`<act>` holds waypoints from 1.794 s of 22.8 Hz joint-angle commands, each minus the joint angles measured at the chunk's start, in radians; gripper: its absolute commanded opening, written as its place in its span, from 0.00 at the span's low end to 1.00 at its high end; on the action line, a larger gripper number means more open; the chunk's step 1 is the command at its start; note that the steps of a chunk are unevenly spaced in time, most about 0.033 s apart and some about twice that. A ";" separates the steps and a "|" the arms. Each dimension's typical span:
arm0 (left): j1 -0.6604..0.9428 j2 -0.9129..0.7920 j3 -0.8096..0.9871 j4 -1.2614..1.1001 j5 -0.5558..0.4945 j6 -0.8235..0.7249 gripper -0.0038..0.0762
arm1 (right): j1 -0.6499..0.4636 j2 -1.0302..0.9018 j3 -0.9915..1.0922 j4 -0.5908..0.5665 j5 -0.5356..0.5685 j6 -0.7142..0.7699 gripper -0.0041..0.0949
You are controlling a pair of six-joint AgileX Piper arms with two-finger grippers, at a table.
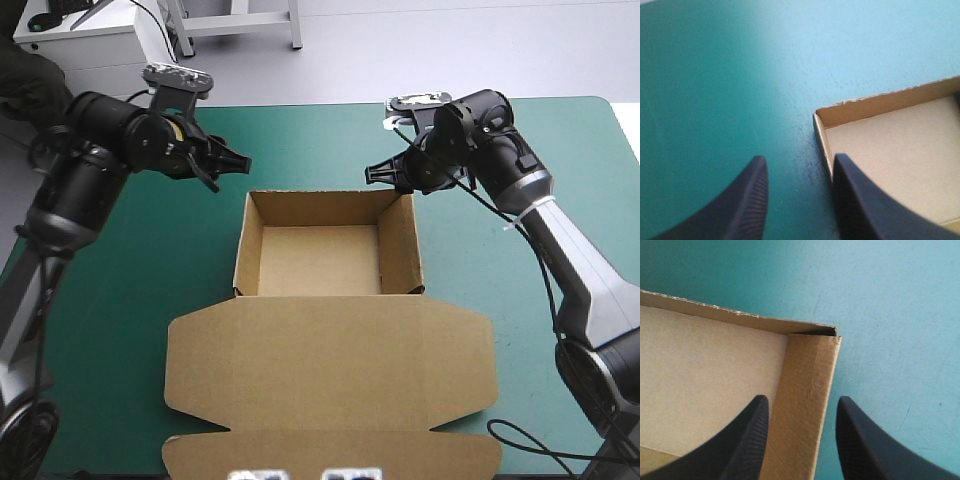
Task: Fold the box
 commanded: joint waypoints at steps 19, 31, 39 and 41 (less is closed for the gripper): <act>-0.004 -0.739 0.824 0.013 -0.089 0.022 0.04 | -0.014 0.048 -0.004 -0.024 0.001 0.042 0.44; -0.004 -1.228 1.331 0.013 -0.115 -0.027 0.04 | -0.025 0.088 0.156 0.065 0.000 -0.034 0.38; -0.004 -1.284 1.332 0.013 -0.101 -0.034 0.04 | -0.025 0.086 0.154 -0.007 0.000 -0.035 0.02; -0.004 -1.284 1.332 0.013 -0.100 -0.034 0.04 | -0.032 0.071 0.152 -0.054 0.000 -0.035 0.02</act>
